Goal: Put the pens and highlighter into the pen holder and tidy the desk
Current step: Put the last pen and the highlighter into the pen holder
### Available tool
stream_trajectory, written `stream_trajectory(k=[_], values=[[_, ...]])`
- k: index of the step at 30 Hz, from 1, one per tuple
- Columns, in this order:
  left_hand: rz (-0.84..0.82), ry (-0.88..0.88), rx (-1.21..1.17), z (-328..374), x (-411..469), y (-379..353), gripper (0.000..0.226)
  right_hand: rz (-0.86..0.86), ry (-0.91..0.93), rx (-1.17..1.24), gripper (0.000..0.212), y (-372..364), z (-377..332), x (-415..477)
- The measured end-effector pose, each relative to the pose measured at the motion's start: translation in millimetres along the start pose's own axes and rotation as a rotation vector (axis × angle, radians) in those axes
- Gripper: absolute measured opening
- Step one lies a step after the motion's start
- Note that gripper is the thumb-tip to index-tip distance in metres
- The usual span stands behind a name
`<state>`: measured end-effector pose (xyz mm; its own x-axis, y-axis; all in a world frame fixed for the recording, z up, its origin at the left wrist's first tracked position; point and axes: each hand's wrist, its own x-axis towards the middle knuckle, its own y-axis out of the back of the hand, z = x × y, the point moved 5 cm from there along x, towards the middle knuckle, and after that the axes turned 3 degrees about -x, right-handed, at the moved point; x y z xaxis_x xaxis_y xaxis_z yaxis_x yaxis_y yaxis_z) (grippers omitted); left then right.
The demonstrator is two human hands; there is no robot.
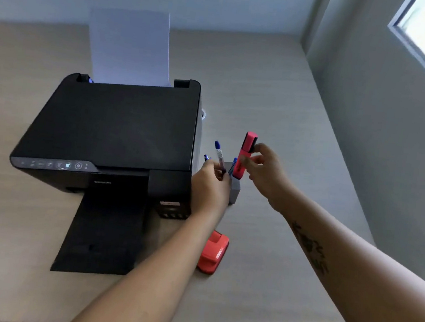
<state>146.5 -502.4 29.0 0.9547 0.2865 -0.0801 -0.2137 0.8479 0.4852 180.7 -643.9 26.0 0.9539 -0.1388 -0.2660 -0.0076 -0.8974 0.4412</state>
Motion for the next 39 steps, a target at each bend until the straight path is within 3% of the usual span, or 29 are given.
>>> stream_trajectory(k=[12,17,26,36,39], values=[[0.112,0.037,0.058,-21.8,-4.4,-23.5,0.014,-0.116,0.018,-0.037,0.008,-21.6,29.6,16.4],[0.109,0.038,0.063,-25.8,-6.6,-17.1,0.027,-0.097,0.037,-0.044,0.019,-16.7,32.4,10.7],[-0.041,-0.116,0.264,-29.2,-20.5,-8.6,0.025,-0.031,0.037,-0.205,0.018,-22.1,58.8,-56.8],[-0.161,-0.226,0.355,-32.7,-14.3,-8.3,0.025,-0.092,0.05,-0.306,0.045,-86.7,99.5,-138.4],[-0.203,-0.244,0.362,-34.3,-15.4,-8.4,0.024,-0.043,0.075,-0.36,0.049,-98.2,100.0,-147.2]])
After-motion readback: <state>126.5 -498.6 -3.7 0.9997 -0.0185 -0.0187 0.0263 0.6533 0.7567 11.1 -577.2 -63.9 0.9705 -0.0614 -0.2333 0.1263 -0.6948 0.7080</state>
